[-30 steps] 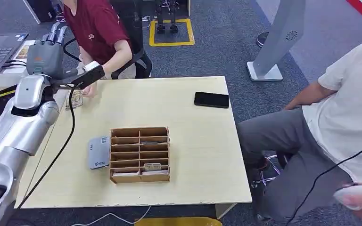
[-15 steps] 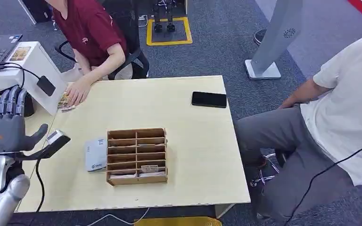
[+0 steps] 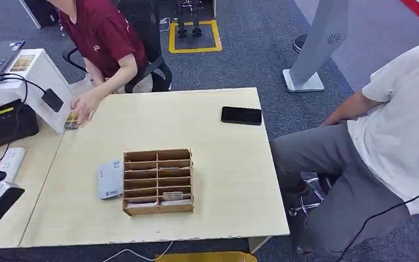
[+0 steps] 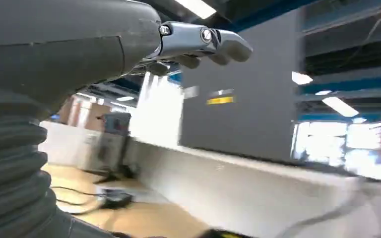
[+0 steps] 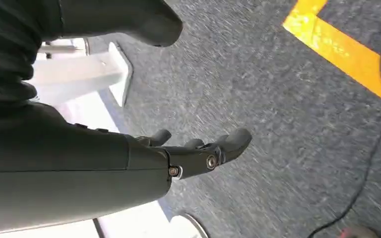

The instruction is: Pass the card to the sensor for recognition and then transmit it.

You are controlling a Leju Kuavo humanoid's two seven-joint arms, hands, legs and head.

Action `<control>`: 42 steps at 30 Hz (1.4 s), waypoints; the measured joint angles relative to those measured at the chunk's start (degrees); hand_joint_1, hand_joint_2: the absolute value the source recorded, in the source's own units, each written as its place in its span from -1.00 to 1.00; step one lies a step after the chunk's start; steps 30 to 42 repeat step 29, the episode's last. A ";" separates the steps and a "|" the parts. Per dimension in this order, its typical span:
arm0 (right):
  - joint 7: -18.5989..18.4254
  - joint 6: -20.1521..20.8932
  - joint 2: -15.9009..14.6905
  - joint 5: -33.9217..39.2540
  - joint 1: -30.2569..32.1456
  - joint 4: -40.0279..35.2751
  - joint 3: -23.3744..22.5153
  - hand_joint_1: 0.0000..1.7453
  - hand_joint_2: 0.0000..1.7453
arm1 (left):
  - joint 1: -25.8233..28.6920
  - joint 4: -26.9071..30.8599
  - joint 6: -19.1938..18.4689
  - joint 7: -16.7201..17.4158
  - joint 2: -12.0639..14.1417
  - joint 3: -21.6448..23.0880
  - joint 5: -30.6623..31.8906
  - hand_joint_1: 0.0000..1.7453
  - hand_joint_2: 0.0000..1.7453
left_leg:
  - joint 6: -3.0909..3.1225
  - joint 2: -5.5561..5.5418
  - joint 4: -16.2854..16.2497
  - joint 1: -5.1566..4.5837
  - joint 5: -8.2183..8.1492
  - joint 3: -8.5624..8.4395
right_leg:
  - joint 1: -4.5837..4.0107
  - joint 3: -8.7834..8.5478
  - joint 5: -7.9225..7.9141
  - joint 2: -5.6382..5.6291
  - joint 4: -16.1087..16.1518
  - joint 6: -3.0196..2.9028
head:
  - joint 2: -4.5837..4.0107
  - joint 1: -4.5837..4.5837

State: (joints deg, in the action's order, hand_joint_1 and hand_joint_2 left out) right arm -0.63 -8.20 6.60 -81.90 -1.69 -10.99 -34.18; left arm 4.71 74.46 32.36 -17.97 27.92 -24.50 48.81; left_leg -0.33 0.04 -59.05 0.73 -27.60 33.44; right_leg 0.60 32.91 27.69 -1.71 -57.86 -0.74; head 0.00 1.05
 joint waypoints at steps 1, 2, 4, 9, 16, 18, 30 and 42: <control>0.28 -0.17 0.00 -0.11 0.14 0.04 -0.11 -1.00 1.00 | 0.06 -3.01 -1.30 -2.34 -0.72 -6.94 0.01 -1.00 1.00 | -0.01 0.01 0.00 0.09 -0.03 0.06 | -0.07 0.01 0.04 0.00 0.01 -0.01 | 0.00 0.00; 0.64 -0.24 0.00 -0.20 0.17 0.07 -0.13 -1.00 1.00 | -0.25 -6.54 -1.19 -3.98 -1.08 -12.98 1.23 -1.00 1.00 | -0.04 0.01 0.00 0.13 -0.07 0.07 | -0.13 0.01 0.09 0.00 0.02 -0.09 | 0.00 -0.02; 1.27 -0.37 -0.02 -0.18 0.18 0.07 -0.24 -1.00 1.00 | -0.95 -16.98 2.21 -3.37 -1.60 -24.57 7.81 -1.00 1.00 | -0.14 0.03 0.02 0.11 -0.15 -0.04 | -0.12 -0.02 0.14 -0.01 0.02 -0.16 | 0.00 0.09; 1.92 -0.44 -0.02 -0.04 0.18 0.13 -0.50 -1.00 1.00 | -1.19 -35.94 6.35 3.22 -5.80 -38.73 16.63 -1.00 1.00 | -0.11 -0.66 -0.04 0.22 -0.16 -0.01 | -0.19 -0.12 0.41 0.64 0.09 -0.09 | 0.00 0.22; 1.99 -0.55 -0.07 -0.05 -0.05 0.13 -0.55 -1.00 1.00 | -1.96 -43.94 6.72 5.30 -8.46 -43.91 18.40 -1.00 1.00 | 0.01 -1.01 -0.14 0.21 -0.14 0.00 | -0.21 -0.49 0.39 1.07 0.17 -0.06 | 0.00 0.07; 1.99 -0.55 -0.07 -0.04 -0.06 0.13 -0.55 -1.00 1.00 | -2.29 -44.84 6.74 5.47 -8.97 -44.59 18.60 -1.00 1.00 | 0.01 -1.00 -0.14 0.21 -0.14 -0.03 | -0.21 -0.49 0.37 1.07 0.17 -0.06 | 0.00 0.09; 2.01 -0.55 -0.13 -0.05 -0.06 0.13 -0.55 -1.00 1.00 | -3.03 -46.66 6.92 5.51 -9.86 -46.01 18.68 -1.00 1.00 | 0.00 -0.99 -0.14 0.24 -0.14 -0.06 | -0.23 -0.49 0.38 1.07 0.16 -0.07 | 0.00 0.09; 2.01 -0.55 -0.13 -0.05 -0.06 0.13 -0.55 -1.00 1.00 | -3.03 -46.66 6.92 5.51 -9.86 -46.01 18.68 -1.00 1.00 | 0.00 -0.99 -0.14 0.24 -0.14 -0.06 | -0.23 -0.49 0.38 1.07 0.16 -0.07 | 0.00 0.09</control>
